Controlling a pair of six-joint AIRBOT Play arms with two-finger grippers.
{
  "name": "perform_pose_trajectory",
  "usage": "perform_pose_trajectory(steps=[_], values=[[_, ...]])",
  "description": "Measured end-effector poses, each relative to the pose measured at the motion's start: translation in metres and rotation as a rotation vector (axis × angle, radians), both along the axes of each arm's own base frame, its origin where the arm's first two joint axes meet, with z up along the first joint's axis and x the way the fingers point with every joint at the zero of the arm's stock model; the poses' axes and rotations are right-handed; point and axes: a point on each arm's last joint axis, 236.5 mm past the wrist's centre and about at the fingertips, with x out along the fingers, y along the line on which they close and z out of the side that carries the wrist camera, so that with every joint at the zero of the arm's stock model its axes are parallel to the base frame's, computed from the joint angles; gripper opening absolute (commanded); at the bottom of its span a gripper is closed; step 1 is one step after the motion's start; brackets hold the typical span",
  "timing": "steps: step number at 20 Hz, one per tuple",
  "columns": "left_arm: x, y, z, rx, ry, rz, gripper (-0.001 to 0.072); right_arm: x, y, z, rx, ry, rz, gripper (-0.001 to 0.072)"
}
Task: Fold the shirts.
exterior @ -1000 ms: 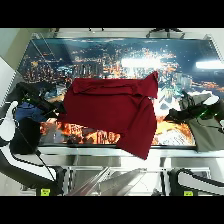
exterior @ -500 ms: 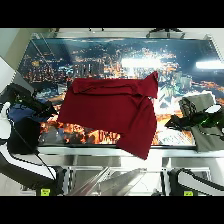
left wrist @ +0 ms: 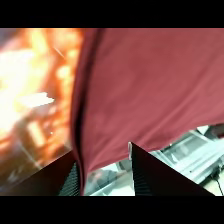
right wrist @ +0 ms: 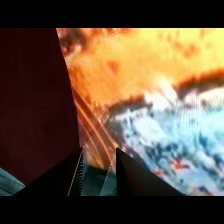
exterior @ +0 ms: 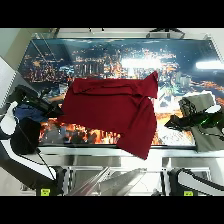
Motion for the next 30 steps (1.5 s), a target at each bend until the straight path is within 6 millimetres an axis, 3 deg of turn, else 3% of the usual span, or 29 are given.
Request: perform_pose_trajectory(steps=[1,2,3,7,8,15,16,17,18,21,23,25,26,28,30], values=[[0.0,-0.003,-0.001,-0.003,-0.003,-0.013,0.0049,0.0,0.0,0.0,0.0,0.0,0.0,0.0284],[0.0,-0.004,-0.004,0.0,-0.006,-0.025,0.0043,0.0,0.0,0.0,0.0,0.0,0.0,0.0402],[0.0,-0.006,-0.004,-0.004,-0.008,-0.034,0.0042,0.0,0.0,-0.001,0.0,0.001,-0.001,0.041],[-0.003,-0.013,0.0,-0.032,-0.003,-0.053,0.0043,0.006,0.006,-0.008,0.023,0.003,-0.009,0.0394],[-0.003,-0.014,0.001,-0.037,-0.001,-0.054,0.0043,0.01,0.012,-0.011,0.042,-0.005,-0.005,0.0364],[-0.001,-0.015,0.0,-0.039,-0.012,-0.052,0.0041,0.022,0.059,-0.031,0.138,-0.003,0.044,0.0363],[0.0,-0.015,0.0,-0.038,-0.014,-0.051,0.0021,0.023,0.063,-0.033,0.145,0.001,0.047,0.031],[0.0,-0.015,0.0,-0.037,-0.016,-0.05,0.0021,0.023,0.064,-0.036,0.142,-0.002,0.053,0.0067],[0.001,-0.015,0.0,-0.037,-0.017,-0.049,0.0021,0.023,0.065,-0.039,0.135,-0.005,0.063,0.0023],[0.006,-0.02,0.006,-0.067,-0.047,-0.043,0.002,0.033,0.071,-0.03,0.162,-0.058,0.1,0.0023],[0.021,-0.033,0.03,-0.149,-0.135,-0.02,0.002,0.055,0.078,0.005,0.21,-0.153,0.108,0.0022],[0.04,-0.048,0.079,-0.25,-0.283,0.008,0.002,0.077,0.082,0.065,0.258,-0.3,0.127,0.0022],[0.049,-0.055,0.114,-0.302,-0.384,0.021,0.002,0.09,0.08,0.103,0.264,-0.411,0.123,0.0023],[0.057,-0.067,0.2,-0.378,-0.627,0.036,0.002,0.103,0.073,0.204,0.252,-0.684,0.128,0.0022],[0.049,-0.075,0.297,-0.402,-0.904,0.044,0.002,0.094,0.06,0.314,0.166,-0.993,0.115,0.0022]])
